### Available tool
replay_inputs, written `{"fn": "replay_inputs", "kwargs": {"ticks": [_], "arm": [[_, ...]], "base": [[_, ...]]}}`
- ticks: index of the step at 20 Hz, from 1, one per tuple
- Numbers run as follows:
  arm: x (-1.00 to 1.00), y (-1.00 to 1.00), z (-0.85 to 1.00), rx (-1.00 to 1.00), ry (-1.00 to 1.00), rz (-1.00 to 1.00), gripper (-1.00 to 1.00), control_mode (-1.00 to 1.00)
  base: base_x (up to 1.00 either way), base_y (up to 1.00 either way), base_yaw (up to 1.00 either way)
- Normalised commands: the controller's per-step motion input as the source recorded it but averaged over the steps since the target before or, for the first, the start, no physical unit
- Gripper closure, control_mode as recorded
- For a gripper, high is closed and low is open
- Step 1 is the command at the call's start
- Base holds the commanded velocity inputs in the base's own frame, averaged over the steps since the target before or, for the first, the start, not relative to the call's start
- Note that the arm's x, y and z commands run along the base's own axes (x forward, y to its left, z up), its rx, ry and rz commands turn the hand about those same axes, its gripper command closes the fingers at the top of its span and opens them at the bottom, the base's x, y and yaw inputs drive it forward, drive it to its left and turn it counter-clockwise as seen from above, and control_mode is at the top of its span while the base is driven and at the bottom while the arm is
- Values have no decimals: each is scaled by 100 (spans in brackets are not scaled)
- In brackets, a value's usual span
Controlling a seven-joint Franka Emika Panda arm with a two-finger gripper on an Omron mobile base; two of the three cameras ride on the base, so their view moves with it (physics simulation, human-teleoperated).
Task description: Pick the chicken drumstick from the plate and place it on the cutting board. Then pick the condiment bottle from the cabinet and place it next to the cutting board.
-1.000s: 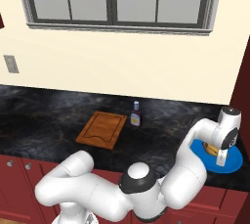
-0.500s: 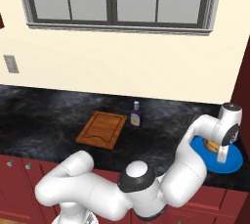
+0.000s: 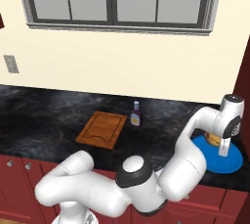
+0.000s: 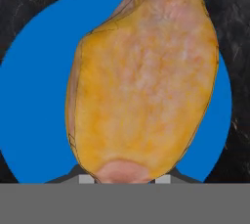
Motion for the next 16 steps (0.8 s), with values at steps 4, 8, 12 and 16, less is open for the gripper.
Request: {"fn": "replay_inputs", "kwargs": {"ticks": [4, 8, 12, 16], "arm": [[-6, 10, 20, 0, -2, 0, 100, -100], [-7, 23, 16, 0, -3, 0, 100, -100], [-10, 32, 13, 0, -3, 0, 100, -100], [-16, 38, 13, 0, -4, 1, 100, -100]], "base": [[0, 0, 0], [0, 0, 0], [0, 0, 0], [0, 0, 0]]}}
